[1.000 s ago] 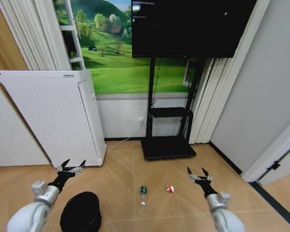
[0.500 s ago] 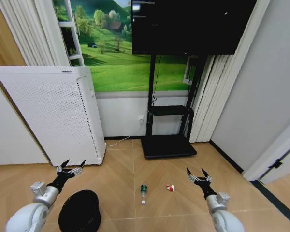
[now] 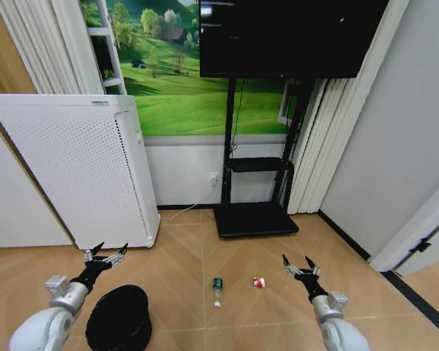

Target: Pick up the trash bin and place the garbage on the floor into it.

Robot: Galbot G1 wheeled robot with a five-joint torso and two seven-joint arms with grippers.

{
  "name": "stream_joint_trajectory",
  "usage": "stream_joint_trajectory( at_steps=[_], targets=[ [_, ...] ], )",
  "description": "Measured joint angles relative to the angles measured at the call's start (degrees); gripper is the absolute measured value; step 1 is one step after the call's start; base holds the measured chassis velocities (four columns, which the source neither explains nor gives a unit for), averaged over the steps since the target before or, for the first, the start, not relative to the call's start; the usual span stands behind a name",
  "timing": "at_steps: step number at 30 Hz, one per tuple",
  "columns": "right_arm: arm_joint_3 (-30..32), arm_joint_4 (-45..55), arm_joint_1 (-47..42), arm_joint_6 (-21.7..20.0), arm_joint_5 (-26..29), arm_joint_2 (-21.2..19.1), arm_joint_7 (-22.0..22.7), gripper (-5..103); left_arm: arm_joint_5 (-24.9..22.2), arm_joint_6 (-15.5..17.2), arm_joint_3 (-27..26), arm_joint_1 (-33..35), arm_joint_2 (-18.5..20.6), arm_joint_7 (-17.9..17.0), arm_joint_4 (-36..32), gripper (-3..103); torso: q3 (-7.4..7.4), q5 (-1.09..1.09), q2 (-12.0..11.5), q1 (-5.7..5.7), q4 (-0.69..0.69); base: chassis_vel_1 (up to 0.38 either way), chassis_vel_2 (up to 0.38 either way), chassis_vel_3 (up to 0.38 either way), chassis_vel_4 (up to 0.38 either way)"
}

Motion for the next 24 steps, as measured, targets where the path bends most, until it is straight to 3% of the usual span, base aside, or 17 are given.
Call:
stream_joint_trajectory(
  at_steps=[24],
  targets=[
    [-0.09,0.61,-0.53,-0.31,-0.14,0.59,0.35,100,0.19,-0.73,-0.3,0.48,-0.53,0.55,0.62,100,-4.01,0.0,-5.34,-1.32,0.0,0.0,0.0,0.0,0.0]
  ],
)
